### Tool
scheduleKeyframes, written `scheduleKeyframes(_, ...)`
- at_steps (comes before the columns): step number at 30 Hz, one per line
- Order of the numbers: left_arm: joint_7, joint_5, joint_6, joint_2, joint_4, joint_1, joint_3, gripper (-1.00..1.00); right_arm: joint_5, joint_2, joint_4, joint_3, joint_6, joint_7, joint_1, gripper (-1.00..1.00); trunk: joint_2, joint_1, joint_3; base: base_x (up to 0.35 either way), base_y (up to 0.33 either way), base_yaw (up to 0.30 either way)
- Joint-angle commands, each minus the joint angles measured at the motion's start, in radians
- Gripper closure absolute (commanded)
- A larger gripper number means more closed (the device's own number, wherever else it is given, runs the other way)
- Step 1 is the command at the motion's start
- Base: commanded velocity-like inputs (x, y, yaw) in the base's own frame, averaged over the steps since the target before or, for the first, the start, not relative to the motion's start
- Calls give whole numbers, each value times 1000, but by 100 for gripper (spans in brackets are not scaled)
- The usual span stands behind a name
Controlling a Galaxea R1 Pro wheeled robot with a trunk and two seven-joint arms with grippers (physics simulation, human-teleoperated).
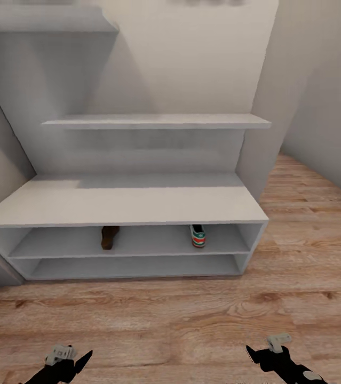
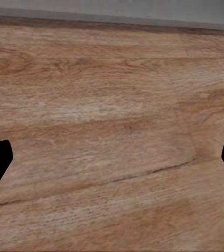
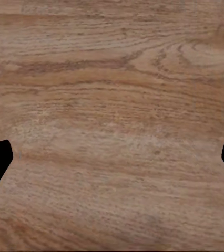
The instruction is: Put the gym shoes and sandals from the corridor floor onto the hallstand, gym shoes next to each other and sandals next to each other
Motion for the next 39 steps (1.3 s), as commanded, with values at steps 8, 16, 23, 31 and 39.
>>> scheduleKeyframes(8, 186, 18, -143, -71, 97, 0, -1, -100, -13, 19, 1, 8, -107, -186, 66, -100, 49, -27, 26, 0, 0, -277)
scheduleKeyframes(16, 210, 9, -164, -88, 128, 0, -10, -100, -13, 28, 0, 7, -117, -195, 88, -100, 49, -27, 31, 0, 0, -280)
scheduleKeyframes(23, 211, 13, -166, -87, 129, 0, -10, -100, -13, 28, 0, 7, -117, -195, 89, -100, 49, -27, 35, 0, 0, -280)
scheduleKeyframes(31, 211, 18, -166, -87, 129, 0, -10, -100, -14, 29, 0, 5, -117, -197, 91, -100, 49, -27, 39, 0, 0, -280)
scheduleKeyframes(39, 211, 18, -165, -87, 129, 0, -9, -100, -14, 31, 0, -32, -117, -198, 92, -100, 49, -27, 40, 0, 0, -280)
